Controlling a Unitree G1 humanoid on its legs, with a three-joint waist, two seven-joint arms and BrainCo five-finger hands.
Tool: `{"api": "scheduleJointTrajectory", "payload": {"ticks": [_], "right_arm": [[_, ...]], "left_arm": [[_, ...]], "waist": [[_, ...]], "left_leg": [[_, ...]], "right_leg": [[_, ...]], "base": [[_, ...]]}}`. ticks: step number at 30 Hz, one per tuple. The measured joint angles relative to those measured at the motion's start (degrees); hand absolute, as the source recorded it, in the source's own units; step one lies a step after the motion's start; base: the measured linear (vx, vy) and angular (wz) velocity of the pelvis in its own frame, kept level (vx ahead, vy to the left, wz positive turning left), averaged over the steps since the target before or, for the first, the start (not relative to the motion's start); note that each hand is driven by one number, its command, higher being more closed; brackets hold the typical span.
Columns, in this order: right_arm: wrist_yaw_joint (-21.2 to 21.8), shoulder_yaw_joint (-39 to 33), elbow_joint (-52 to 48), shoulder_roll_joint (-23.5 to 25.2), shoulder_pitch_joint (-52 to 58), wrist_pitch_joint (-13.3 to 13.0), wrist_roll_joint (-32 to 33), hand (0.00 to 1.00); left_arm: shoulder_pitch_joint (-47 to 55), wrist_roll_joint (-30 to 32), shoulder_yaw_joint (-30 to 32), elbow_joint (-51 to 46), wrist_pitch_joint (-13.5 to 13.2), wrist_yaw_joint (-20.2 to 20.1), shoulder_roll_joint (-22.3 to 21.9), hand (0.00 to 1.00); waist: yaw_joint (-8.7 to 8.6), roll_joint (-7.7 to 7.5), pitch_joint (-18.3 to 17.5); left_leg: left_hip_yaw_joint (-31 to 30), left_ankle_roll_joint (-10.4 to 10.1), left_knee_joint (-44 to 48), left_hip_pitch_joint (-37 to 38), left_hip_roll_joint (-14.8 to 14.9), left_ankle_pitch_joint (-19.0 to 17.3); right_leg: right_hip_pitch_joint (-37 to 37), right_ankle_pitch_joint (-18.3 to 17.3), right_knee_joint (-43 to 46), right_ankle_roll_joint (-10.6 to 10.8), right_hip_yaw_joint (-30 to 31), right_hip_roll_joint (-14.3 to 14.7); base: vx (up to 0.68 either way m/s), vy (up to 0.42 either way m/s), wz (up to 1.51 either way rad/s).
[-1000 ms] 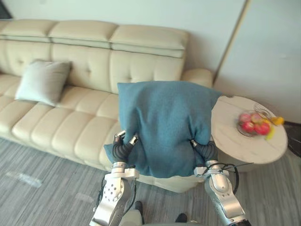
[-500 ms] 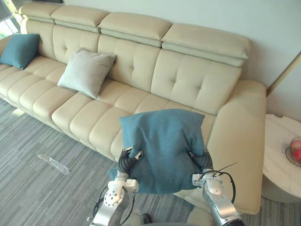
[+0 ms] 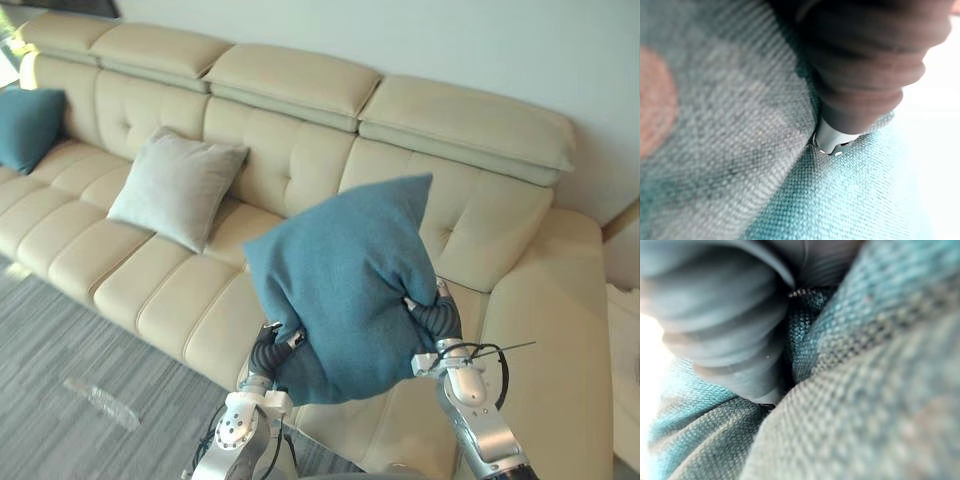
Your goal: Pick up cushions and gather them together orderly.
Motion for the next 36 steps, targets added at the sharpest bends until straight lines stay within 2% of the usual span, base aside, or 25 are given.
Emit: {"api": "scheduleJointTrajectory", "payload": {"ticks": [1,3,4,5,8,14,20,21,22,23,24,26,30,33,36], "right_arm": [[0.0,-0.3,2.0,1.3,-0.3,-0.1,-0.1,1.00],[0.0,-0.5,4.5,2.5,-0.1,0.0,-0.1,1.00],[0.0,-0.5,5.5,2.1,-0.1,0.3,-0.2,1.00],[0.0,-0.5,5.5,1.9,-0.1,0.5,-0.2,1.00],[0.3,-0.4,4.6,2.1,0.9,0.8,-0.4,1.00],[0.3,-2.6,2.0,1.5,3.2,0.7,-0.4,1.00],[0.2,-2.9,2.7,0.9,2.1,0.7,-0.4,1.00],[0.0,-2.8,4.1,0.9,0.3,0.8,-0.4,1.00],[0.0,-2.7,4.8,1.1,-0.5,0.8,-0.4,1.00],[-0.1,-2.7,5.5,1.2,-1.6,0.9,-0.4,1.00],[-0.6,-2.7,5.2,1.5,-1.9,1.0,-0.4,1.00],[-1.3,-2.5,5.1,2.0,-1.9,1.1,-0.4,1.00],[-3.0,-2.3,1.6,2.3,-4.3,1.5,-0.4,1.00],[-5.3,-2.5,1.7,2.1,-12.8,1.7,-0.4,1.00],[-8.0,-3.5,4.3,0.7,-25.8,1.9,-0.2,1.00]], "left_arm": [[-0.3,0.0,0.1,0.7,0.1,0.0,0.1,1.00],[-0.3,0.1,0.1,0.9,0.3,0.0,0.2,1.00],[0.0,0.1,0.0,0.9,0.3,0.0,0.1,1.00],[0.2,0.1,-0.3,0.9,0.4,0.0,0.2,1.00],[0.8,0.4,-1.1,0.9,0.3,0.0,0.2,1.00],[-0.3,0.6,-3.5,-0.6,0.3,0.0,0.5,1.00],[-3.5,1.2,-4.2,-0.6,0.4,0.3,1.7,1.00],[-5.3,2.3,-3.7,-0.7,0.4,1.6,1.9,1.00],[-5.8,3.0,-3.1,-0.8,0.4,2.0,1.9,1.00],[-6.7,3.0,-2.5,-0.9,0.4,2.7,1.8,1.00],[-8.5,3.6,-2.1,-1.0,0.4,3.8,1.4,1.00],[-10.3,4.2,-0.5,-1.6,0.5,4.7,-0.5,1.00],[-15.8,5.3,2.6,-4.8,0.2,7.5,-3.6,1.00],[-23.8,6.4,5.7,-5.1,0.1,10.5,-4.9,1.00],[-36.8,7.5,8.3,-2.8,-0.8,14.6,-4.7,1.00]], "waist": [[-0.36,-0.46,-0.1],[-1.10,-2.50,-0.4],[-0.73,-3.37,-0.4],[-0.69,-3.41,-0.3],[-0.16,-3.32,-0.7],[-1.44,-4.13,-1.7],[-1.38,-5.25,-1.7],[-1.14,-5.64,-1.7],[-0.97,-5.87,-1.8],[-0.51,-6.08,-1.7],[-0.05,-6.44,-1.4],[0.09,-6.46,-0.8],[0.87,-6.40,0.3],[1.67,-6.07,1.6],[2.23,-5.83,3.5]], "left_leg": [[-0.4,0.0,-0.3,0.5,-1.2,-0.2],[-4.5,-1.3,-3.3,2.6,-5.4,-2.5],[-9.4,-0.6,-4.9,4.4,-8.9,-3.5],[-10.2,0.7,-5.1,5.2,-10.8,-3.3],[-5.6,2.8,-4.7,6.8,-11.2,-3.5],[0.1,3.1,-7.3,8.0,-10.2,-3.6],[7.8,3.8,-7.9,7.4,-9.2,-4.2],[10.2,3.7,-6.0,5.3,-8.3,-5.3],[11.2,3.8,-5.8,4.8,-7.6,-5.3],[12.3,3.8,-5.9,4.1,-7.3,-5.3],[13.0,3.8,-5.1,3.2,-7.3,-5.2],[12.3,3.5,-3.6,2.1,-6.7,-5.5],[10.1,3.1,-0.4,-3.2,-5.2,-5.6],[8.9,2.3,1.5,-8.1,-4.0,-5.2],[7.0,2.0,1.8,-13.1,-3.6,-3.0]], "right_leg": [[0.4,-0.1,-0.9,0.4,1.1,-0.6],[0.4,0.5,-1.9,2.0,5.0,-2.5],[0.5,0.9,-1.7,3.6,7.1,-4.2],[0.4,1.1,-1.6,3.7,9.4,-5.3],[-0.4,1.3,-1.3,3.9,13.4,-5.8],[-3.7,2.1,-1.7,3.7,19.6,-5.2],[-8.8,5.2,-2.8,3.3,26.8,-4.1],[-10.9,7.6,-4.3,1.7,25.6,-3.6],[-11.4,8.1,-5.7,-0.3,23.6,-3.8],[-12.0,8.2,-6.6,-3.7,19.7,-4.4],[-13.0,10.4,-6.4,-3.0,16.7,-5.1],[-13.2,12.1,-6.5,0.0,15.5,-4.8],[-15.9,12.6,-6.4,0.8,12.8,-3.9],[-20.2,12.8,-4.8,0.8,11.5,-3.1],[-24.8,13.1,-3.0,-0.3,9.2,-3.0]], "base": [[0.17,0.304,-0.47],[0.12,0.233,-0.16],[0.17,0.202,-0.42],[0.15,0.182,-0.46],[0.09,0.127,-0.66],[0.05,0.012,-0.52],[-0.01,0.003,-0.76],[-0.08,-0.022,-0.83],[-0.09,-0.039,-0.89],[-0.06,-0.031,-0.56],[-0.04,-0.021,-0.36],[-0.04,-0.051,-0.01],[-0.10,-0.108,0.20],[-0.19,-0.118,0.12],[-0.18,-0.092,0.25]]}}
